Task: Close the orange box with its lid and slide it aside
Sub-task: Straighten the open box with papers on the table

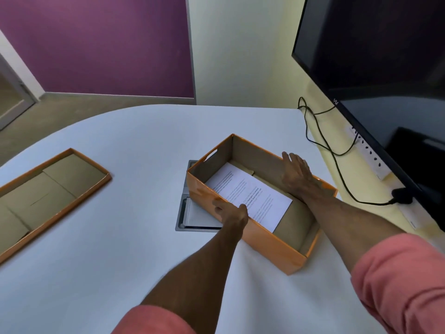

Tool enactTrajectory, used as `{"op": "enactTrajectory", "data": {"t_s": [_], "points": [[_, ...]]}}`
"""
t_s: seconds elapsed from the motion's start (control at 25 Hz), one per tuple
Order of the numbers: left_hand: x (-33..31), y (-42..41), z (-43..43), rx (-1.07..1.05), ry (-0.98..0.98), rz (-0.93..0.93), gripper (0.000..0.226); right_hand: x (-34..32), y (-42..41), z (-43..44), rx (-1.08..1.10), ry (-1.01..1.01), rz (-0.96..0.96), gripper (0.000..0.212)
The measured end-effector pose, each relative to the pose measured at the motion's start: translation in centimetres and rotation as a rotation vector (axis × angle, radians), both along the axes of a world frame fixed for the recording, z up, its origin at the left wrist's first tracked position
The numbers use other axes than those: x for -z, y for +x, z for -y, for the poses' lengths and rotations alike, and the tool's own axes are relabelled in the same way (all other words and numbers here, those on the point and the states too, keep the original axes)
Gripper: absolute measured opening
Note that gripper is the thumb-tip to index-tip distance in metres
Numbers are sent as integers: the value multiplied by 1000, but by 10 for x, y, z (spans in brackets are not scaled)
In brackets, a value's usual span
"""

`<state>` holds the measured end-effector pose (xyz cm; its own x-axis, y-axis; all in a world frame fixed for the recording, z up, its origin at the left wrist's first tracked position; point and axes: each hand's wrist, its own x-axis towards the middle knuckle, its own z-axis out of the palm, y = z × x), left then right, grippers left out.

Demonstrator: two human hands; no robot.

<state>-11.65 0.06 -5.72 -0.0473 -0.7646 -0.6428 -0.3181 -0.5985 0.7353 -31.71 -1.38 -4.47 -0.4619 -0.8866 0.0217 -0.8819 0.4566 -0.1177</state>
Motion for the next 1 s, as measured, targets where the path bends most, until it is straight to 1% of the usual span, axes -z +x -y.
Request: {"op": "enactTrajectory", "data": {"t_s": [0.08,0.12,0.16,0.24,0.32,0.52,0.6,0.76,0.88,1.0], "points": [[5,-1,2,-43,43,-88,76,1,-13,10,37,106,106,60],[6,-2,1,-72,62,-130,71,3,-18,13,44,125,111,57],[7,-3,1,-77,50,-123,67,6,-21,13,34,107,79,52],[7,-5,1,-19,5,-32,68,10,-24,8,1,39,13,44],[8,-1,5,6,6,-34,72,10,-23,7,22,8,39,39],[-3,34,26,136,-20,5,63,4,-12,0,138,-27,154,36],[-12,55,36,185,-42,-1,55,1,0,-9,174,-53,251,34],[-28,106,57,292,-222,78,44,-14,39,-28,190,-130,416,26],[-36,141,64,272,-312,112,36,-23,80,-43,189,-175,483,25],[-41,174,62,213,-330,58,44,-32,127,-58,248,-242,515,17]]}}
